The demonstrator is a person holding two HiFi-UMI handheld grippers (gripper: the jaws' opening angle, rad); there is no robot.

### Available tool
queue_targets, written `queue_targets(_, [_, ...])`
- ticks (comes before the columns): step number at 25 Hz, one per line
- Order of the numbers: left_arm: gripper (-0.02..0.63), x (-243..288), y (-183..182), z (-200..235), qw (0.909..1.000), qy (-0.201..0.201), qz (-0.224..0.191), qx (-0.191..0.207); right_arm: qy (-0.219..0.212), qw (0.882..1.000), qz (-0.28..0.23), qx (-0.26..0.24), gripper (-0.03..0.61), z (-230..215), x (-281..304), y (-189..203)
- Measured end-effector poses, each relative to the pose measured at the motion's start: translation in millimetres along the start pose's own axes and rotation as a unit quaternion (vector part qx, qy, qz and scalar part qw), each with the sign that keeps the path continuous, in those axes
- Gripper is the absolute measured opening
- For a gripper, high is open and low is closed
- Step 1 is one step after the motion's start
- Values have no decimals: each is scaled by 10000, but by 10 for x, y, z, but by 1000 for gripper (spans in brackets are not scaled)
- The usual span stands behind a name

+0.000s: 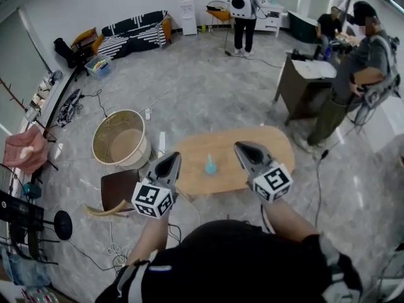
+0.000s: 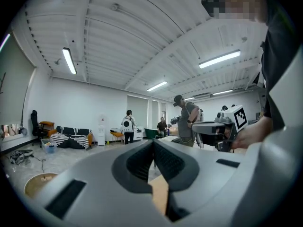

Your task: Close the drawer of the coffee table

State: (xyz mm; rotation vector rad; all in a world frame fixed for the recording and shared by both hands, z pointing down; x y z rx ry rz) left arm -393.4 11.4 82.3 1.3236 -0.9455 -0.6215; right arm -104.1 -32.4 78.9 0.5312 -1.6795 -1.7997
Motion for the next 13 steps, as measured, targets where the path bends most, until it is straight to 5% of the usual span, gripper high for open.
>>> queue_targets(13, [6,26,27,-7,9999,2,52,-90,93,9999,4,84,9,-44,-35,-19])
Point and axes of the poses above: the fingertips, and each gripper's own axes: x forward along the fingers, z to its left, y out of its underside, the point moved 9 cm from there along -x, backward along the fingers, and after that the axes turned 7 degrees about z, right-handed, at the moved point
